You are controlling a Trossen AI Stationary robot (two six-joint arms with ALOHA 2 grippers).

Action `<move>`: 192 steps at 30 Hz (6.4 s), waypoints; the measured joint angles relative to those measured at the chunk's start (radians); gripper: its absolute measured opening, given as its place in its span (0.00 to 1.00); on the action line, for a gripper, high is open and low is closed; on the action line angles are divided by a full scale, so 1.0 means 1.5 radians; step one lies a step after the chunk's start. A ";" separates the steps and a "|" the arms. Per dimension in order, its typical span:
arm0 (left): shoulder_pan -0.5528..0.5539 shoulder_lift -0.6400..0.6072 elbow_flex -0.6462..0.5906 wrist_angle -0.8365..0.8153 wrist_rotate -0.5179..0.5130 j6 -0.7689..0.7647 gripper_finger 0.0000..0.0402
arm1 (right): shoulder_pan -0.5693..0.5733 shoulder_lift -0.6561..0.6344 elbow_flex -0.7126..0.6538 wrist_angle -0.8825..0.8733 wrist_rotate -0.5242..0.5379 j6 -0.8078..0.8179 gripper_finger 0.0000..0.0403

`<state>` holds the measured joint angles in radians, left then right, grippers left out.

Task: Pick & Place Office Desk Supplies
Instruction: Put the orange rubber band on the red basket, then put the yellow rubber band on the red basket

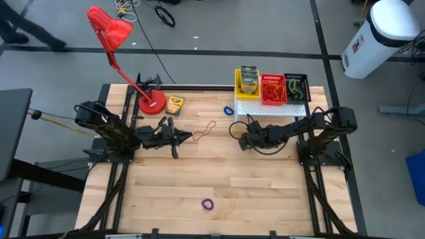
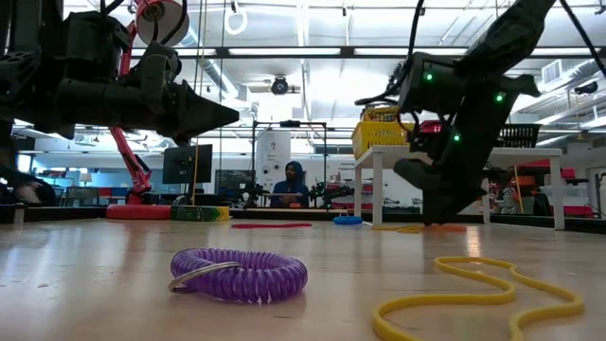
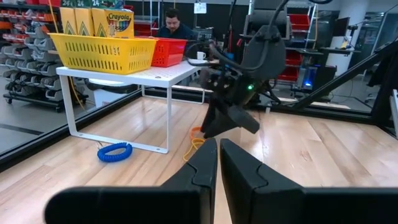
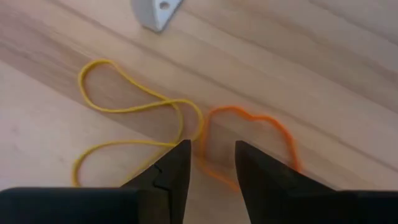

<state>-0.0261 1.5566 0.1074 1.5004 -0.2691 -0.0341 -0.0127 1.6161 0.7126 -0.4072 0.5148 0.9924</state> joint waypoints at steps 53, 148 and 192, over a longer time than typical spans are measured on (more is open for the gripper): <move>0.000 0.000 0.000 -0.011 0.000 0.000 0.07 | 0.236 -0.096 0.000 -0.067 -0.116 0.054 0.10; 0.000 0.000 0.000 -0.021 0.000 0.000 0.07 | -0.016 -0.254 0.290 -0.207 0.053 -0.459 0.04; 0.000 0.000 0.000 -0.026 0.000 0.000 0.07 | 0.384 0.210 0.371 -0.115 -0.190 -0.331 0.36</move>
<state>-0.0262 1.5562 0.1078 1.4611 -0.2691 -0.0341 0.5635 1.9315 1.2695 -0.5804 0.2303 0.4960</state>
